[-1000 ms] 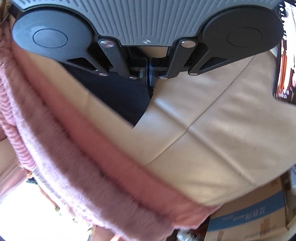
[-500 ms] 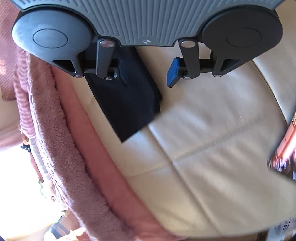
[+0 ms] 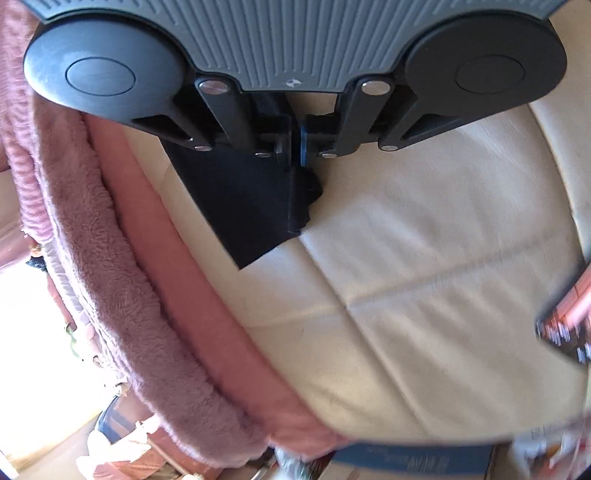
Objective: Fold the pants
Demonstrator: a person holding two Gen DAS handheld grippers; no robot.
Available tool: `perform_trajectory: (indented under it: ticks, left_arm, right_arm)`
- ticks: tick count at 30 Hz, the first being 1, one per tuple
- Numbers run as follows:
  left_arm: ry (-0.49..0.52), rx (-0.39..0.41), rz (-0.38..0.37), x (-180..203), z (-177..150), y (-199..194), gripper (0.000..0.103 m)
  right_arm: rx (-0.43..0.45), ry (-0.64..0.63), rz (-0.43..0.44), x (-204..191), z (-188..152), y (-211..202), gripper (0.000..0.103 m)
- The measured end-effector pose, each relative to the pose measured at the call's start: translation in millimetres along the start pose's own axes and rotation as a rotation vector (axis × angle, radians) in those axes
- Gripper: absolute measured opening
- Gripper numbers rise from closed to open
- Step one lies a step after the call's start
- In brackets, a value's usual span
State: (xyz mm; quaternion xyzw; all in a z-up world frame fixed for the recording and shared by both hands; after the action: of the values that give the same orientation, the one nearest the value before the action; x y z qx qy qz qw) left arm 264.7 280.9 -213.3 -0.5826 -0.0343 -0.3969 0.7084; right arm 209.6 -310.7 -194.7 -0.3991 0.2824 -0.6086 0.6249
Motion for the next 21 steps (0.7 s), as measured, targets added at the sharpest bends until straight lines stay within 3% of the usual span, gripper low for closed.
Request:
perform_trajectory:
  ticks: [3, 6, 13, 17, 21]
  left_arm:
    - [-0.012, 0.057, 0.006, -5.8, 21.1, -21.1, 0.003]
    - [0.008, 0.111, 0.024, -14.4, 53.7, -48.0, 0.003]
    - [0.155, 0.221, -0.017, 16.9, 99.3, -116.3, 0.003]
    - [0.331, 0.256, -0.087, 80.4, 75.2, -143.2, 0.003]
    - [0.556, 0.265, -0.156, 154.9, 14.2, -157.8, 0.003]
  right_arm:
    - [-0.016, 0.008, -0.005, 6.7, 0.0, 4.3, 0.038]
    - [-0.030, 0.035, 0.030, 7.2, 0.3, 6.7, 0.029]
    - [-0.032, -0.005, 0.253, -53.1, -2.4, 5.4, 0.021]
    - [-0.114, -0.059, 0.305, -86.8, -15.6, 18.1, 0.021]
    - [-0.083, -0.032, 0.322, -88.3, -10.3, 10.3, 0.023]
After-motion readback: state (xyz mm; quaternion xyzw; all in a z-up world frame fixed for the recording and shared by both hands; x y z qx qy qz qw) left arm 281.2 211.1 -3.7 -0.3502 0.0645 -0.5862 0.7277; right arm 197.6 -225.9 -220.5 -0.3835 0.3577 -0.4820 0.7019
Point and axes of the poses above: each gripper's, at about its wrist camera, not at the fingertips, and y roughly the way its jaws point, x to its right, z to its top, the point moved 10 cm from there along y, roughly the way its jaws point, and after that the axes turned 7 degrees about -x, right-handed, at the moved point
